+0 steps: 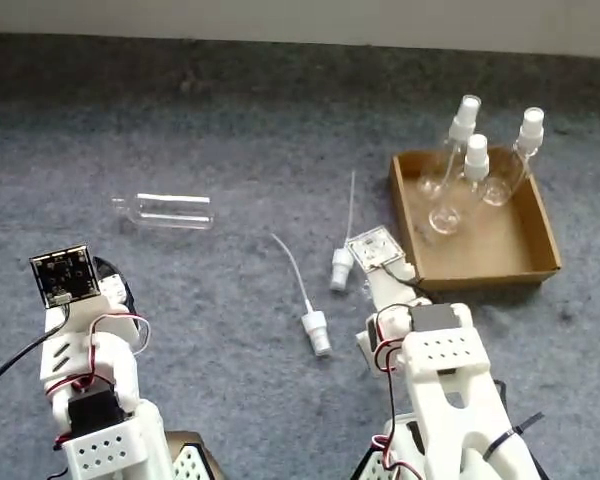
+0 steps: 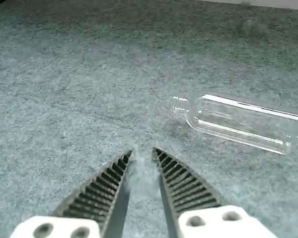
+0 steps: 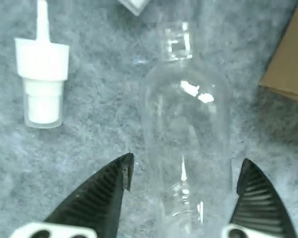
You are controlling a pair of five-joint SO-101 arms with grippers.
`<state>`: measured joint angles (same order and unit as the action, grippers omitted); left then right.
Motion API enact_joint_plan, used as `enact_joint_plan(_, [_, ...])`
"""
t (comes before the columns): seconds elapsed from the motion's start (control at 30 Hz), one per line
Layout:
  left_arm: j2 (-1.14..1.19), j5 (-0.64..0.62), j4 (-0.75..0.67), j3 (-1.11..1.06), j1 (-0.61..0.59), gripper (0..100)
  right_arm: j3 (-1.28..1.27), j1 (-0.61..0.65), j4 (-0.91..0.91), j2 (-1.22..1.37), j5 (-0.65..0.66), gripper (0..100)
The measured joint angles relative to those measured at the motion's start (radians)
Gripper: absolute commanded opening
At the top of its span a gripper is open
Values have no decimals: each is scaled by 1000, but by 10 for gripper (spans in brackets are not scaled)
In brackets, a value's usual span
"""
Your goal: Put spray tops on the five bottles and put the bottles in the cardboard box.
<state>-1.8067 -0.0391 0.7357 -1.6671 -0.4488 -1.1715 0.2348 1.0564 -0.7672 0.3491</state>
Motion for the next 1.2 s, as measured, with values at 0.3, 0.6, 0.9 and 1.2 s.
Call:
enact_joint_plan(0.3, [0,0,0,-5,0,7,207,31,78,118,2,282])
enact_joint_plan(0.6, [0,0,0,-6,0,7,301,31,57,414,2,281])
enact_joint_plan(0.9, [0,0,0,-6,0,7,301,6,-43,523,74,228])
enact_joint_plan(1.2, [0,0,0,-6,0,7,302,-38,-46,512,89,96])
